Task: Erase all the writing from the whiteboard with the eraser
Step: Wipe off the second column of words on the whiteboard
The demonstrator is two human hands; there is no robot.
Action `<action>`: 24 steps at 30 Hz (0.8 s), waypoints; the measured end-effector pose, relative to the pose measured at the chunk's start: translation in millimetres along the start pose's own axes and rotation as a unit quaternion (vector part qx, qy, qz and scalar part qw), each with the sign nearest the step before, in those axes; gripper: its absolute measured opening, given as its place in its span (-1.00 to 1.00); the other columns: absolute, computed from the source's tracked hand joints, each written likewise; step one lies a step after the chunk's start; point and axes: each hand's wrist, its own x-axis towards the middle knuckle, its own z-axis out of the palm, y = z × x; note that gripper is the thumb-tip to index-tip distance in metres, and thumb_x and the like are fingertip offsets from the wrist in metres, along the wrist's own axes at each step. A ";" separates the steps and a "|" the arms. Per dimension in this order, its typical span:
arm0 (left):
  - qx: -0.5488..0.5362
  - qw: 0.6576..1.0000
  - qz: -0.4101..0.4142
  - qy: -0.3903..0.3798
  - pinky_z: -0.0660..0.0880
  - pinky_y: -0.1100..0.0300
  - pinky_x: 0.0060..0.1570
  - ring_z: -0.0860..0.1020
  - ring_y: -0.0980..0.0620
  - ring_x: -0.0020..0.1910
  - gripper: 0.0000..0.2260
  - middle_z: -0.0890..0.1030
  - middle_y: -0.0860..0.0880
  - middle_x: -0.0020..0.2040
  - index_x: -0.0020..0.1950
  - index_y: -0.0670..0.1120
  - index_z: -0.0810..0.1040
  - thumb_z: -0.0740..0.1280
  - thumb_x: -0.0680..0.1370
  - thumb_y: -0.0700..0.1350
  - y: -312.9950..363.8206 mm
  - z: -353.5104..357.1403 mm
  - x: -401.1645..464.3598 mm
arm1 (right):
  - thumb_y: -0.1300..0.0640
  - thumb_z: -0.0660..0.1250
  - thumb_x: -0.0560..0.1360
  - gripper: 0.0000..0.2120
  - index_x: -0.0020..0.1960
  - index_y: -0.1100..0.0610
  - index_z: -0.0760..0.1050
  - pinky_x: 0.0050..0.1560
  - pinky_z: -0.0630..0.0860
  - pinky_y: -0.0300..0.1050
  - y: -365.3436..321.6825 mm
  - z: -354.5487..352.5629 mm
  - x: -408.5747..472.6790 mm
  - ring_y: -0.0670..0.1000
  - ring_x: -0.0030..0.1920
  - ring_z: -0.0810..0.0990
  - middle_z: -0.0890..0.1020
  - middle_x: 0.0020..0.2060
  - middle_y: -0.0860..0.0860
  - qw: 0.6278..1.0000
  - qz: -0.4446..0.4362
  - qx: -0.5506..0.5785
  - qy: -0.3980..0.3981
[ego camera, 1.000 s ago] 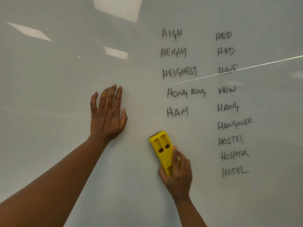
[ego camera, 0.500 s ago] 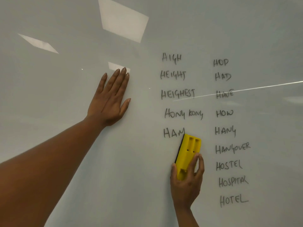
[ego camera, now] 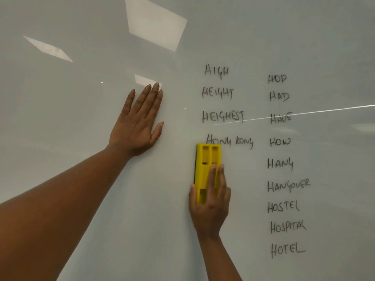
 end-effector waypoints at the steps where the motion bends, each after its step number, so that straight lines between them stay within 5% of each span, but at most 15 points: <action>1: 0.001 1.000 0.001 -0.001 -0.06 -0.07 0.47 0.01 -0.08 0.52 -0.42 0.05 -0.18 0.54 0.53 -0.24 0.02 -0.08 0.59 0.06 -0.3 -0.2 -0.1 | -0.04 0.26 0.46 -0.36 0.46 0.12 0.15 -0.28 0.46 -0.16 4.2 -1.8 -5.3 0.05 -0.21 0.41 0.29 0.39 0.08 1.000 -0.026 -0.005 -0.010; 5: -0.004 1.000 0.003 0.001 -0.07 -0.06 0.48 0.03 -0.09 0.52 -0.42 0.07 -0.18 0.54 0.53 -0.24 0.04 -0.06 0.59 0.05 0.0 -0.7 -0.7 | -0.02 0.26 0.45 -0.39 0.44 0.08 0.19 -0.32 0.45 -0.12 33.2 -10.6 -9.8 0.10 -0.29 0.42 0.33 0.37 0.07 0.996 -0.079 -0.023 -0.015; 13: -0.005 1.000 -0.001 0.009 -0.05 -0.07 0.47 0.04 -0.08 0.51 -0.43 0.08 -0.18 0.53 0.52 -0.24 0.05 -0.06 0.58 0.04 0.4 0.8 -1.9 | -0.04 0.24 0.45 -0.40 0.44 0.13 0.23 -0.12 0.49 -0.08 8.1 2.3 41.4 0.12 -0.08 0.48 0.35 0.37 0.12 0.995 0.093 0.013 0.045; 24: -0.011 1.000 -0.003 0.003 -0.06 -0.06 0.47 0.05 -0.08 0.51 -0.43 0.09 -0.17 0.53 0.53 -0.23 0.06 -0.07 0.58 0.03 0.3 0.5 -3.1 | -0.04 0.24 0.44 -0.40 0.42 0.11 0.23 -0.29 0.36 -0.24 16.1 -4.4 35.8 0.02 -0.26 0.40 0.31 0.38 0.05 0.996 -0.085 -0.028 -0.016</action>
